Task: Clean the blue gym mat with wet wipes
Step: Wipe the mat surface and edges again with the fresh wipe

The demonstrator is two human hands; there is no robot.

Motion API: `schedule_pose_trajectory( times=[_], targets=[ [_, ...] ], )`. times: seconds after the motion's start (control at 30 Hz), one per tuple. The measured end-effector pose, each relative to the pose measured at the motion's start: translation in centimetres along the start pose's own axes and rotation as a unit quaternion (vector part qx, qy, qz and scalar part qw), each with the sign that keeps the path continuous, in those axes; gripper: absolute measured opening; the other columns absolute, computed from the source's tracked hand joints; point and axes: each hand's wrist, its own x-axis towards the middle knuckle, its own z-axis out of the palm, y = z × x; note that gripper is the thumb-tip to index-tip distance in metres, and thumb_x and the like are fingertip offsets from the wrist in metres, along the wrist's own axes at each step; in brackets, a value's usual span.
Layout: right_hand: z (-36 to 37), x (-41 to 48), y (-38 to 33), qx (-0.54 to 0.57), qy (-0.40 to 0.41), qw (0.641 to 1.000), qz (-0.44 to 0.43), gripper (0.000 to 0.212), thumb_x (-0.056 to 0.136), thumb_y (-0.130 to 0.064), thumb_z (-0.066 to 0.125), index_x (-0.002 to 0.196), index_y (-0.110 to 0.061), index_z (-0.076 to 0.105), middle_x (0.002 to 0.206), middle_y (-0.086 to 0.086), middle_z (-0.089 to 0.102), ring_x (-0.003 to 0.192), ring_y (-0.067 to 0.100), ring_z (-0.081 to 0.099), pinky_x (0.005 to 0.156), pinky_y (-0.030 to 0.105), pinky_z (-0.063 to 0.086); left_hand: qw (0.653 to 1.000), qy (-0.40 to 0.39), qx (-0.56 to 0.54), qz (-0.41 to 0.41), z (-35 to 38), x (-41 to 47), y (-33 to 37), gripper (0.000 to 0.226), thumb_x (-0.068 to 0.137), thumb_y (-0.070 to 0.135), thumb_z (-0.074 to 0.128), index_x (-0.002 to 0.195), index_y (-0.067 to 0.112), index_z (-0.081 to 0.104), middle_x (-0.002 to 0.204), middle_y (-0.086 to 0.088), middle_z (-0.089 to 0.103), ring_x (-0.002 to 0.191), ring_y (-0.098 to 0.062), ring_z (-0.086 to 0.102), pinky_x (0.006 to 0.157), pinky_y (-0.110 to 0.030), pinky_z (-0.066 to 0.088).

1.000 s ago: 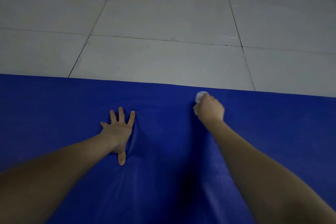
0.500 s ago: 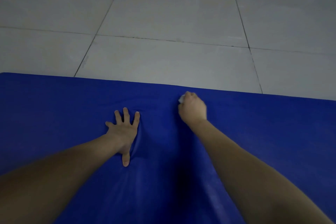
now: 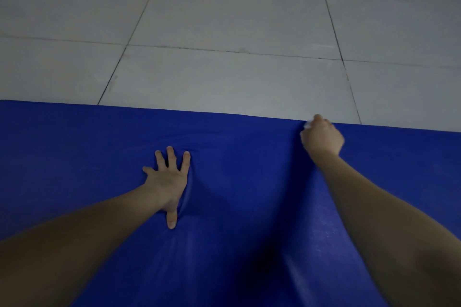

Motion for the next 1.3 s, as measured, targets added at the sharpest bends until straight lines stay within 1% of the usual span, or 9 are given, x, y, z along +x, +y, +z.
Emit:
schedule_pose_trajectory(
  times=[0.1, 0.17, 0.37, 0.57, 0.73, 0.87, 1.03, 1.13, 1.3],
  targets=[
    [-0.2, 0.7, 2.1, 0.008, 0.017, 0.997, 0.081, 0.031, 0.101, -0.028, 0.054, 0.121, -0.005, 0.052, 0.116, 0.017, 0.062, 0.091, 0.034, 0.061, 0.064, 0.036, 0.039, 1.0, 0.008, 0.004, 0.002, 0.0, 0.1, 0.1, 0.182, 0.04, 0.048, 0.102, 0.144, 0.013, -0.044, 0.153, -0.029, -0.04, 0.146, -0.058, -0.018, 0.114, -0.073, 0.023],
    [0.2, 0.3, 1.3, 0.009, 0.033, 0.996, 0.078, 0.03, 0.104, -0.027, 0.049, 0.122, -0.003, 0.051, 0.116, 0.018, 0.061, 0.093, 0.034, 0.061, 0.064, 0.036, 0.039, 1.0, 0.013, 0.0, 0.007, 0.1, 0.1, 0.0, 0.183, 0.039, 0.048, 0.102, 0.145, 0.013, -0.043, 0.153, -0.03, -0.039, 0.146, -0.058, -0.017, 0.114, -0.073, 0.023],
    [1.9, -3.0, -9.2, 0.038, -0.01, 0.995, -0.086, 0.018, 0.1, -0.012, 0.044, 0.113, -0.003, 0.053, 0.108, 0.013, 0.061, 0.088, 0.028, 0.063, 0.062, 0.034, 0.046, 1.0, 0.018, -0.001, 0.015, 0.3, 0.0, -0.3, 0.182, 0.039, 0.049, 0.101, 0.146, 0.014, -0.041, 0.155, -0.028, -0.038, 0.147, -0.057, -0.017, 0.114, -0.072, 0.023],
    [3.0, -5.6, -16.1, 0.086, -0.096, 0.962, -0.242, 0.011, 0.094, -0.007, 0.054, 0.104, -0.011, 0.057, 0.101, 0.007, 0.061, 0.075, 0.022, 0.057, 0.055, 0.028, 0.038, 1.0, 0.006, 0.0, 0.012, -0.2, -0.2, -0.1, 0.182, 0.041, 0.048, 0.101, 0.144, 0.012, -0.044, 0.153, -0.029, -0.04, 0.146, -0.057, -0.019, 0.114, -0.073, 0.021],
    [1.2, -0.6, -7.2, 0.065, -0.04, 0.992, -0.098, 0.028, 0.091, -0.024, 0.058, 0.113, -0.008, 0.053, 0.11, 0.01, 0.06, 0.094, 0.031, 0.062, 0.067, 0.033, 0.04, 1.0, 0.006, -0.005, 0.01, -0.1, 0.0, -0.1, 0.182, 0.041, 0.046, 0.102, 0.145, 0.014, -0.044, 0.153, -0.028, -0.041, 0.146, -0.056, -0.019, 0.115, -0.072, 0.02],
    [-0.3, 1.6, 0.9, 0.025, 0.014, 0.999, 0.033, 0.03, 0.094, -0.025, 0.053, 0.113, -0.002, 0.051, 0.108, 0.016, 0.062, 0.076, 0.029, 0.052, 0.063, 0.035, 0.039, 1.0, 0.009, -0.003, 0.007, 0.1, 0.1, -0.1, 0.183, 0.04, 0.047, 0.102, 0.144, 0.013, -0.045, 0.152, -0.029, -0.041, 0.146, -0.057, -0.02, 0.114, -0.073, 0.022],
    [-0.1, 1.1, -0.6, 0.102, -0.02, 0.991, 0.085, 0.024, 0.09, -0.019, 0.061, 0.104, -0.001, 0.057, 0.1, 0.017, 0.066, 0.077, 0.03, 0.059, 0.064, 0.033, 0.046, 1.0, 0.007, 0.001, 0.004, 0.1, 0.2, 0.0, 0.182, 0.041, 0.047, 0.102, 0.145, 0.013, -0.044, 0.153, -0.029, -0.04, 0.146, -0.058, -0.019, 0.114, -0.074, 0.022],
    [0.1, -0.3, -5.5, 0.117, -0.071, 0.99, -0.01, 0.025, 0.092, -0.024, 0.068, 0.106, -0.004, 0.061, 0.1, 0.014, 0.07, 0.089, 0.031, 0.066, 0.071, 0.034, 0.054, 1.0, 0.005, 0.008, 0.005, -0.1, 0.1, 0.0, 0.181, 0.043, 0.046, 0.101, 0.145, 0.012, -0.043, 0.153, -0.03, -0.04, 0.145, -0.058, -0.018, 0.113, -0.074, 0.023],
    [1.2, -4.8, -14.8, 0.182, -0.145, 0.962, -0.143, 0.015, 0.095, -0.016, 0.058, 0.109, -0.01, 0.06, 0.109, 0.008, 0.068, 0.096, 0.027, 0.065, 0.083, 0.037, 0.056, 1.0, 0.004, 0.016, 0.003, -0.4, -0.1, 0.1, 0.178, 0.046, 0.046, 0.101, 0.145, 0.011, -0.043, 0.153, -0.03, -0.04, 0.145, -0.059, -0.019, 0.113, -0.074, 0.022]
  ],
)
